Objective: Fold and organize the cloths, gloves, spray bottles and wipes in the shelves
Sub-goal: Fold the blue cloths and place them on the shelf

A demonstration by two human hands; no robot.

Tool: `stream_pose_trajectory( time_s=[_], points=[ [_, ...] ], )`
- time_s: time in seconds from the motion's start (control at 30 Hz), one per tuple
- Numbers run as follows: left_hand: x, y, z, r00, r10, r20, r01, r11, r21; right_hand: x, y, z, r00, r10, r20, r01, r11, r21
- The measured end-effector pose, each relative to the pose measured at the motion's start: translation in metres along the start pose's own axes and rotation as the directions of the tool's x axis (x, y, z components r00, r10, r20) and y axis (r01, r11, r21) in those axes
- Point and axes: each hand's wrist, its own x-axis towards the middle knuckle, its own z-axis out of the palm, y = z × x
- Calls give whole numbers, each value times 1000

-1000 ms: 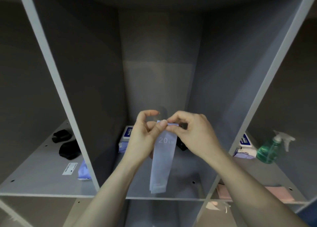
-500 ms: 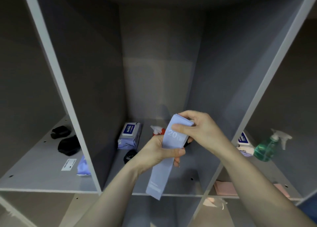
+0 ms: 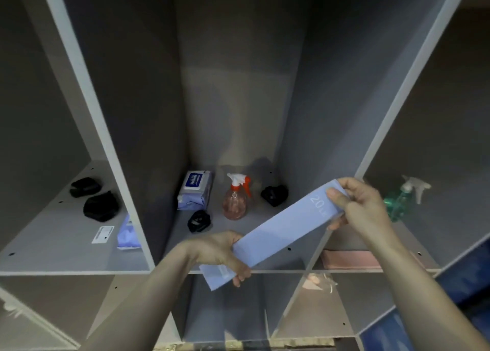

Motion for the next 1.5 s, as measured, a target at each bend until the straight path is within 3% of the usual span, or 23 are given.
stream_pose_trajectory(
  time_s=[0.23, 0.47, 0.67, 0.8, 1.0, 1.23, 1.37, 1.5],
  points=[
    [3, -17, 2, 999, 53, 9, -50, 984, -174, -22, 36, -54, 967, 210, -144, -185, 967, 173],
    [45, -5, 44, 937, 37, -347, -144, 947, -288, -34, 86, -124, 908, 386, -161, -362, 918, 164],
    [109, 13, 103, 817, -18, -576, -173, 945, -276, -29, 122, -188, 872, 419, -253, -407, 908, 99],
    [154, 20, 145, 811, -10, -585, -167, 954, -249, -14, 156, -235, 836, 466, -291, -467, 882, 71],
    [228, 40, 184, 764, -134, -631, -133, 924, -358, 23, 215, -281, 831, 473, -291, -519, 848, -103],
    [317, 55, 161, 540, -327, -776, -59, 905, -422, 98, 269, -301, 813, 487, -319, -524, 851, -38],
    [360, 39, 141, 534, -416, -736, -72, 845, -530, 141, 296, -290, 791, 542, -283, -570, 822, -20],
    [383, 11, 122, 520, -506, -688, 2, 807, -591, 168, 322, -275, 775, 570, -273, -607, 792, -70]
  ],
)
